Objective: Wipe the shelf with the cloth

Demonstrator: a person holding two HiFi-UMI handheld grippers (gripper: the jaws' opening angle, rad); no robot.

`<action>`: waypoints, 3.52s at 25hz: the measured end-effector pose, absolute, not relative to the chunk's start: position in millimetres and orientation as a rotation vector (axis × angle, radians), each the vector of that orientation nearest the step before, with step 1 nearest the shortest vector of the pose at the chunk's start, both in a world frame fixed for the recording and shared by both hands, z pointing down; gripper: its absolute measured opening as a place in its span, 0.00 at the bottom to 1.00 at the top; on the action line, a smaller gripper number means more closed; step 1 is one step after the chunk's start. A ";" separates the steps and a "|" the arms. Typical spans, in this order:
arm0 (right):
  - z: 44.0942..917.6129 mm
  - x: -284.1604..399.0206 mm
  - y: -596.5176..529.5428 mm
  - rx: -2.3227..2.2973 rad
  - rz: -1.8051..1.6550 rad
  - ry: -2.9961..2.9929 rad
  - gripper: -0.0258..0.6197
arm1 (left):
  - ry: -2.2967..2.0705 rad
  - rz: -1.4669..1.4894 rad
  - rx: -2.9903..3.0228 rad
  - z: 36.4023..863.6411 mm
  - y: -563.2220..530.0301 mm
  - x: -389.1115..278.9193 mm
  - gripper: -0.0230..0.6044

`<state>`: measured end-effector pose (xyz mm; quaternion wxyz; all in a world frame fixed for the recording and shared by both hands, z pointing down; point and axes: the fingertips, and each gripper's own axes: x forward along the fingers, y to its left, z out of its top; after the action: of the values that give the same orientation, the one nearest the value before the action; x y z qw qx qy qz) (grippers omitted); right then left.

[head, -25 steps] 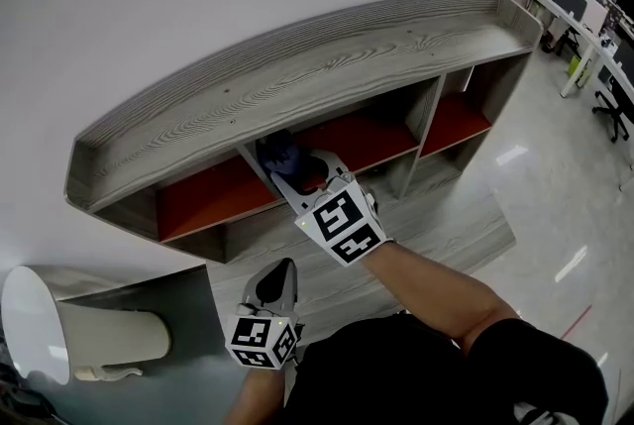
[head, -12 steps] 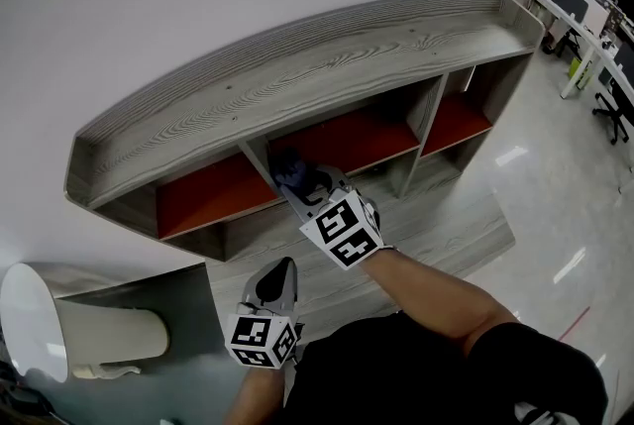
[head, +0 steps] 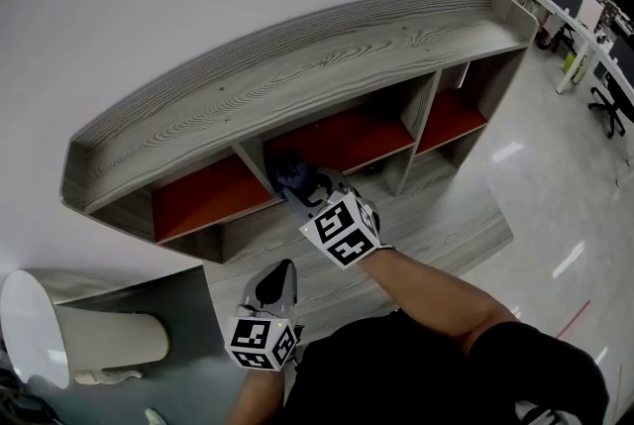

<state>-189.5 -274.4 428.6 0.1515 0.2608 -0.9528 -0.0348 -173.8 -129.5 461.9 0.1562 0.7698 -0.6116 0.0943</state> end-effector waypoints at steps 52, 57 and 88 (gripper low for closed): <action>433.4 8.2 -382.0 1.396 0.504 -2.690 0.27 | -1.696 0.284 2.242 465.4 -141.0 -152.3 0.05; 426.0 5.2 -382.9 1.353 0.837 -2.768 0.27 | -1.696 0.281 2.250 464.1 -141.3 -151.9 0.05; 296.3 1.0 -394.2 1.311 1.244 -3.132 0.26 | -1.712 0.263 2.254 460.1 -137.1 -155.1 0.05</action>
<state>1.0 -394.2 296.3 -0.2351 0.3523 -0.8419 0.3343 -155.1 -137.1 460.1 0.1490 0.7841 -0.5954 0.0915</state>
